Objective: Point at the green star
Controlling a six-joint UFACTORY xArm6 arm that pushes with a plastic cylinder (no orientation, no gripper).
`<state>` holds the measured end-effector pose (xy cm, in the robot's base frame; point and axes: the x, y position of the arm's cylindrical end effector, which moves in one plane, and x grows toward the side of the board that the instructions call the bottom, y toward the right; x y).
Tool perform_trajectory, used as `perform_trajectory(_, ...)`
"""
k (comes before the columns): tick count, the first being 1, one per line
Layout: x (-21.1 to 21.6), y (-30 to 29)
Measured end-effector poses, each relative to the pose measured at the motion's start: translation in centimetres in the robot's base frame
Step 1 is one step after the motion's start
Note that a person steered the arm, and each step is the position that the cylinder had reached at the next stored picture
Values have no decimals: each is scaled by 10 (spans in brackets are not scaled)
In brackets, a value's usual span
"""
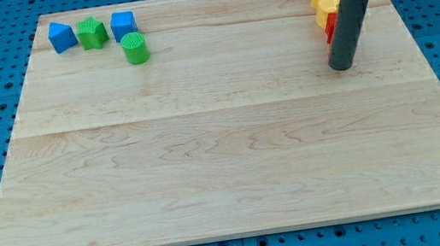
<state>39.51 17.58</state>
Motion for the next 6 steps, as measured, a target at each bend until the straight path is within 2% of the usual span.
perform_trajectory(1, 7, -58)
perform_trajectory(2, -16, -164)
perform_trajectory(3, -10, -272)
perform_trajectory(4, -48, -356)
perform_trajectory(5, -93, -355)
perform_trajectory(6, -92, -283)
